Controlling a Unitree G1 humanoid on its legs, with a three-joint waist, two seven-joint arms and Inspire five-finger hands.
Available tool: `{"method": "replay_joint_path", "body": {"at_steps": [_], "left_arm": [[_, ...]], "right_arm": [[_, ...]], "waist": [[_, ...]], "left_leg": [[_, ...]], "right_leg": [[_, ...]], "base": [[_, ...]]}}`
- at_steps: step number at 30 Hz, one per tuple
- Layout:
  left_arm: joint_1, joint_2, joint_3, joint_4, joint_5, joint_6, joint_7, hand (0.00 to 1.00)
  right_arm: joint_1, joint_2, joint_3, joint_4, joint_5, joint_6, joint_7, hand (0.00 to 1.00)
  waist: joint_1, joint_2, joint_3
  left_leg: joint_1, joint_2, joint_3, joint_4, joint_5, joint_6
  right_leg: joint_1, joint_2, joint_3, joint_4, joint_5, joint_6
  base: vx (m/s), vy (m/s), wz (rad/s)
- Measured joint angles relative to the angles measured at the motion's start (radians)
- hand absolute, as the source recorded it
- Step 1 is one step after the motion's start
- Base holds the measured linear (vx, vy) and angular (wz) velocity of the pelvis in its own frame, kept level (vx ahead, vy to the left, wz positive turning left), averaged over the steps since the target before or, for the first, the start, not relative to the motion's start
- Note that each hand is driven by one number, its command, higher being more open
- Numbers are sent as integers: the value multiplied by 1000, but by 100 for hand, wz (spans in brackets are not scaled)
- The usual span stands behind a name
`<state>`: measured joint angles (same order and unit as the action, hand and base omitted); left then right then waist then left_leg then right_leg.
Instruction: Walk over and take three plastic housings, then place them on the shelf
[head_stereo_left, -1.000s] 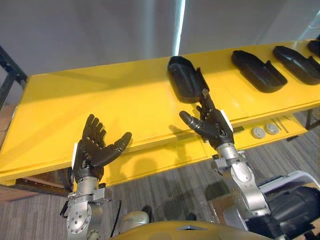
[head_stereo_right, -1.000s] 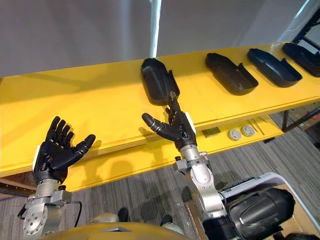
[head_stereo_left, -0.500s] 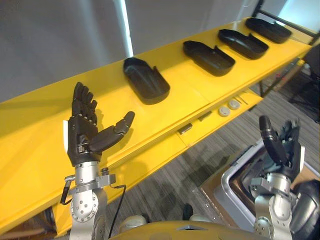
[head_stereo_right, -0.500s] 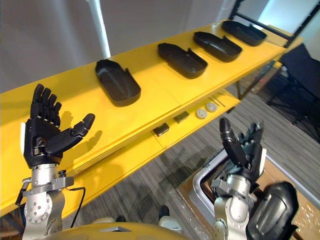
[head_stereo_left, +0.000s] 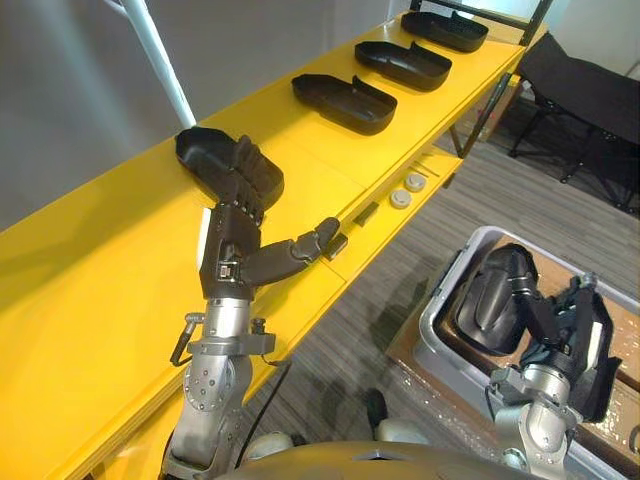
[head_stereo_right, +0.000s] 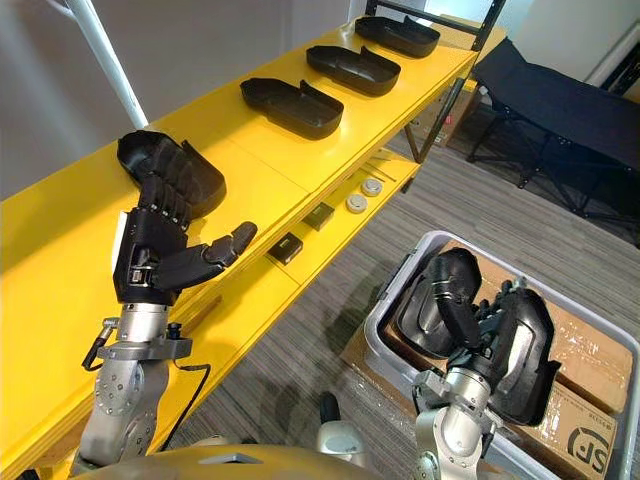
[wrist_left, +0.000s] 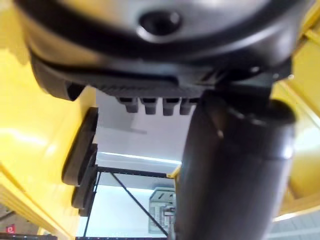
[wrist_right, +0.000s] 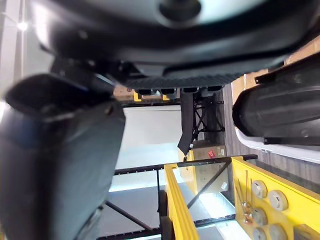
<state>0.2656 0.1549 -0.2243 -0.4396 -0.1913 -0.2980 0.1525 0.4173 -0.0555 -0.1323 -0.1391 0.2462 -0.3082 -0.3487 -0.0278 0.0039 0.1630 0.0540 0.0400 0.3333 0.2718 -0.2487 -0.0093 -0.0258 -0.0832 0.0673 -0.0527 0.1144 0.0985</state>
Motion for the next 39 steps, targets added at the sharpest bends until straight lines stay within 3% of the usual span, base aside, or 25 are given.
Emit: {"method": "replay_joint_path", "body": {"at_steps": [1,3,8,13,14,16,17,18,19,20,22,23,26,28,29,30,31,32,33,35,38,39], "left_arm": [[4,0,11,0,0,3,7,100],[12,0,26,0,1,3,9,100],[38,0,38,0,1,2,-14,100],[107,3,29,6,-61,-13,-98,100],[108,6,25,10,-61,-17,-95,100],[106,13,20,20,-43,-27,-54,100],[105,26,22,25,-34,-27,-18,100],[98,36,33,35,-43,-25,11,100],[94,39,38,45,-55,-22,16,100],[97,39,47,58,-88,-17,29,100],[96,34,63,90,-115,-5,37,100],[95,40,71,104,-114,-5,44,100],[87,42,51,109,-117,-5,26,100],[85,43,5,111,-180,-4,16,100],[83,43,-8,117,-211,-4,16,100],[75,43,-26,134,-267,-4,17,100],[57,38,-39,163,-297,-6,19,100],[43,29,-47,185,-314,-6,20,100],[19,7,-61,225,-320,-3,24,100],[11,-32,-93,262,-320,25,44,100],[21,-47,-121,258,-322,32,27,100],[20,-49,-105,256,-322,32,22,100]], "right_arm": [[-34,-30,34,24,-30,2,10,100],[-111,-98,92,85,-44,7,20,100],[-157,-105,135,193,-33,9,36,100],[-66,-92,132,222,13,9,40,100],[-30,-78,129,222,17,8,57,100],[8,-60,125,224,80,-4,125,100],[9,-59,126,234,105,-10,164,100],[-6,-63,134,252,118,-26,196,100],[-14,-70,144,255,118,-27,197,100],[-53,-91,177,261,113,-27,193,100],[-137,-112,245,267,106,-29,166,100],[-182,-103,297,267,102,-34,155,100],[-218,-76,364,262,66,-33,152,100],[-199,-49,381,262,23,-23,146,100],[-191,-47,381,263,23,-16,153,100],[-174,-47,378,263,40,-2,175,100],[-160,-49,369,266,71,1,206,100],[-161,-54,358,269,78,3,220,100],[-176,-69,332,276,77,10,241,100],[-202,-111,293,306,74,28,258,100],[-176,-178,249,322,71,26,276,100],[-157,-194,215,318,72,5,281,100]], "waist": [[27,4,3],[54,37,12],[66,35,17],[69,30,29],[65,18,36],[56,-1,57],[50,-10,72],[55,4,82],[58,3,81],[60,16,88],[82,46,105],[87,40,105],[110,3,108],[108,-23,96],[107,-27,93],[101,-45,81],[98,-83,59],[97,-81,57],[84,-66,63],[46,-34,74],[41,-19,78],[54,-9,74]], "left_leg": [[-27,-7,-125,53,-25,4],[-29,-4,-225,108,-90,8],[-28,-20,-213,125,-105,25],[-1,-31,-217,131,-109,32],[10,-37,-214,138,-114,40],[37,-41,-209,146,-122,55],[35,-24,-188,152,-123,62],[13,11,-138,166,-124,73],[2,28,-112,171,-121,74],[-13,70,-77,187,-115,69],[-19,152,-22,205,-103,48],[-43,187,-9,212,-90,34],[-87,219,2,198,-64,-1],[-120,231,2,168,-29,-54],[-125,236,2,162,-21,-70],[-144,244,1,159,-1,-105],[-175,244,-4,169,23,-120],[-192,245,-25,178,32,-130],[-220,255,-82,165,50,-146],[-219,269,-132,116,97,-148],[-204,301,-156,146,186,-91],[-201,287,-187,158,162,-126]], "right_leg": [[-10,11,42,-3,10,-3],[-18,42,101,-3,23,0],[-26,34,131,2,39,20],[-53,49,166,72,37,18],[-60,55,179,92,38,20],[-60,67,149,103,72,19],[-66,88,129,78,157,29],[-95,99,79,100,166,21],[-123,94,25,183,112,-21],[-158,81,-61,331,6,-58],[-161,38,-148,482,-86,-64],[-160,-22,-179,543,-106,-73],[-138,-153,-191,584,-109,-77],[-103,-217,-201,547,-109,-76],[-91,-219,-205,527,-106,-72],[-69,-213,-217,465,-87,-41],[-55,-210,-243,399,-116,28],[-53,-203,-252,375,-148,68],[-58,-178,-267,351,-199,80],[-59,-144,-284,347,-234,63],[-10,-101,-287,314,-250,31],[22,-99,-283,282,-253,18]], "base": [[-23,-23,-86],[-46,48,-96],[-41,78,-25],[-25,33,-31],[-69,1,-81],[-149,-21,-97],[-291,-42,-127],[-315,-42,-131],[-326,-34,-121],[-268,-5,-101],[-256,1,-109],[-232,-70,-76],[-158,-179,-40],[-38,-300,-21],[-3,-333,-19],[19,-478,-21],[28,-426,-23],[59,-514,-32],[54,-342,-23],[61,-391,-7],[62,-285,-17],[51,-166,-23]]}}
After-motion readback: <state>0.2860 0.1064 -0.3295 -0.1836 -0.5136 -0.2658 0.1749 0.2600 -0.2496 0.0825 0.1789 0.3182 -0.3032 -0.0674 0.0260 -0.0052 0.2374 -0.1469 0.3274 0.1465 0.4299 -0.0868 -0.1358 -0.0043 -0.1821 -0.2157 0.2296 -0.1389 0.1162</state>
